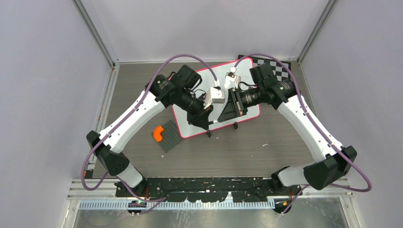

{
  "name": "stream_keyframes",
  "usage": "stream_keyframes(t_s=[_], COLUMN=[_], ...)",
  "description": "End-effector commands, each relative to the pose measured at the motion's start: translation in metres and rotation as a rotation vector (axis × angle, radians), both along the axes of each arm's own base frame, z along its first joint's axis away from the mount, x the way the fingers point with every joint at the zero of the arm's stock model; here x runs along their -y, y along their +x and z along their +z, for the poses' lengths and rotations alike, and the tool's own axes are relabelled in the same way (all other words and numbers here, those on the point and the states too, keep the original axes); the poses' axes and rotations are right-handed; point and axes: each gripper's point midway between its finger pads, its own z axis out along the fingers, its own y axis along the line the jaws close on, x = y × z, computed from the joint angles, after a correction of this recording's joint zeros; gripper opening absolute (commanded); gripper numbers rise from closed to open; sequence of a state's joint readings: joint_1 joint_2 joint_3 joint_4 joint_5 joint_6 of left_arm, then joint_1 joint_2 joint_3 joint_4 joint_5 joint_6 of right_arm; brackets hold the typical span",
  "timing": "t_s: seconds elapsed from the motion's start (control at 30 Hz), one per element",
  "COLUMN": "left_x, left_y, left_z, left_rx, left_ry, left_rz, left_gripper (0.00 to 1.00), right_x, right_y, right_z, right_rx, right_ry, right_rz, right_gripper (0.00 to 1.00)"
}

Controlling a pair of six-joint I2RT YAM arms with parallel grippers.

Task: Write a sentence on the whiteboard
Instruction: Open the whiteboard marker at the center of the board.

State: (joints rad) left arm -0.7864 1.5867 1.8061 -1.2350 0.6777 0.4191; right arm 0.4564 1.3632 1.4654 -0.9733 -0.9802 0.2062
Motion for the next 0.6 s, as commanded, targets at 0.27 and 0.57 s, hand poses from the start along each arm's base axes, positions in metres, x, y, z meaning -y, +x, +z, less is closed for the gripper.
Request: stream_keyframes(t_s=[0.27, 0.57], left_x=[-0.032, -0.093], left_y=[0.008, 0.017], left_z=[-0.014, -0.028], left_rx=[0.058, 0.033], left_ry=[-0.002, 0.005], left_rz=[0.049, 0.167], left_gripper=[0.00, 0.00], right_x=[0.019, 0.056], right_y=[0.008, 0.032], right_z=[0.025, 0.030], right_rx=[0.127, 0.190], right_ry=[-0.009, -0.087], right_rz=[-0.047, -0.133], right_gripper=[0.00, 0.00])
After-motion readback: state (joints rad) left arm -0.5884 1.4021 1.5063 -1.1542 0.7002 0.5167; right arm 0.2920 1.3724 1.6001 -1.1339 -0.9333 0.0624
